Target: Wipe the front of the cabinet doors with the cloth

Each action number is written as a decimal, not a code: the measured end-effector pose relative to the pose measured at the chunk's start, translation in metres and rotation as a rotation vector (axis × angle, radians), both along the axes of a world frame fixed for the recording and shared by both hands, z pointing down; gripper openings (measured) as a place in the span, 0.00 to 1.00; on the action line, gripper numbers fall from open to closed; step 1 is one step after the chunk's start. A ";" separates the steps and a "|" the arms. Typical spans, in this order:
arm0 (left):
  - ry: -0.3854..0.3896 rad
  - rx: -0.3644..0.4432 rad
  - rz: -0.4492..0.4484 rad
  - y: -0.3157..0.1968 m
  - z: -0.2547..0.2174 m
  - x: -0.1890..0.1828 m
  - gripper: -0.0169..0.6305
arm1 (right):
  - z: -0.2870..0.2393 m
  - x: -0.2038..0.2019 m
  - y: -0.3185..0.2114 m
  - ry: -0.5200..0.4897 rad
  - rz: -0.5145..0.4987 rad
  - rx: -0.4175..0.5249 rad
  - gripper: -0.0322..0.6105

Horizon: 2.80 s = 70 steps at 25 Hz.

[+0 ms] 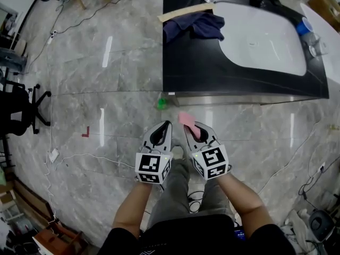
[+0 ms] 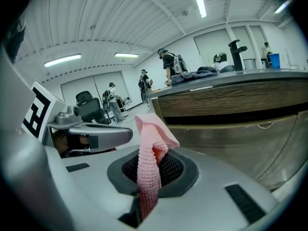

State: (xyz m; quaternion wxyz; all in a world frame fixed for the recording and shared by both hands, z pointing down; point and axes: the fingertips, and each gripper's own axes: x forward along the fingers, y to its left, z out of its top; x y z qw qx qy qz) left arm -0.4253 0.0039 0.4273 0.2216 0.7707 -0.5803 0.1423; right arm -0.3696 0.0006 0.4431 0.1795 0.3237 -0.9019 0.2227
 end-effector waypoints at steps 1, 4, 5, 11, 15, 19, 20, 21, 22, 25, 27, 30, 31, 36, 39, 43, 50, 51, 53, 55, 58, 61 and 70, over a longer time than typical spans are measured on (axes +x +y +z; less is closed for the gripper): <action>-0.003 0.005 -0.009 -0.004 0.002 -0.003 0.05 | 0.004 -0.003 -0.004 -0.002 -0.002 0.002 0.11; -0.021 0.032 -0.020 -0.018 0.005 -0.008 0.04 | 0.017 -0.015 -0.016 -0.001 -0.029 0.022 0.11; -0.018 0.038 -0.019 -0.022 0.007 -0.008 0.04 | 0.020 -0.018 -0.020 0.002 -0.039 0.032 0.11; 0.051 0.041 -0.042 -0.039 0.021 -0.002 0.04 | 0.046 -0.024 -0.044 0.029 -0.045 0.047 0.11; 0.056 0.059 -0.050 -0.051 0.020 0.009 0.04 | 0.050 -0.010 -0.058 0.045 -0.035 0.062 0.11; 0.041 0.058 -0.024 -0.050 0.020 0.026 0.04 | 0.048 0.024 -0.069 0.056 0.003 0.082 0.11; 0.036 0.058 -0.023 -0.049 0.021 0.031 0.04 | 0.048 0.035 -0.071 0.059 0.017 0.082 0.11; 0.033 0.056 -0.022 -0.049 0.022 0.037 0.04 | 0.049 0.047 -0.074 0.062 0.033 0.081 0.11; 0.032 0.054 -0.019 -0.050 0.023 0.044 0.04 | 0.049 0.058 -0.076 0.066 0.048 0.081 0.11; 0.034 0.056 0.002 -0.054 0.025 0.069 0.04 | 0.051 0.090 -0.084 0.076 0.084 0.082 0.11; 0.042 0.057 0.017 -0.056 0.026 0.088 0.04 | 0.053 0.109 -0.087 0.082 0.097 0.084 0.11; 0.070 0.045 0.031 -0.058 0.030 0.115 0.04 | 0.054 0.138 -0.092 0.091 0.115 0.088 0.11; 0.070 0.042 0.036 -0.059 0.032 0.123 0.04 | 0.055 0.149 -0.095 0.094 0.124 0.089 0.11; 0.058 0.035 0.073 -0.067 0.040 0.168 0.04 | 0.058 0.206 -0.111 0.107 0.184 0.090 0.11; 0.075 0.040 0.094 -0.072 0.041 0.193 0.04 | 0.060 0.240 -0.121 0.118 0.216 0.089 0.11; 0.065 0.044 0.131 -0.077 0.045 0.224 0.04 | 0.064 0.282 -0.130 0.126 0.270 0.084 0.11; 0.099 0.038 0.149 -0.081 0.047 0.251 0.04 | 0.064 0.318 -0.122 0.116 0.312 0.060 0.11; 0.104 0.036 0.147 -0.080 0.047 0.250 0.04 | 0.063 0.316 -0.117 0.112 0.304 0.061 0.11; 0.093 0.032 0.137 -0.078 0.047 0.245 0.04 | 0.062 0.307 -0.105 0.105 0.277 0.060 0.11; 0.077 0.027 0.120 -0.075 0.048 0.234 0.04 | 0.062 0.292 -0.094 0.101 0.243 0.058 0.11; 0.062 0.025 0.103 -0.069 0.047 0.212 0.04 | 0.064 0.261 -0.082 0.091 0.201 0.051 0.11; 0.049 0.021 0.077 -0.062 0.048 0.181 0.04 | 0.067 0.226 -0.073 0.077 0.171 0.035 0.11; 0.013 -0.014 -0.050 -0.040 0.058 0.067 0.04 | 0.081 0.098 -0.043 0.048 0.040 0.007 0.11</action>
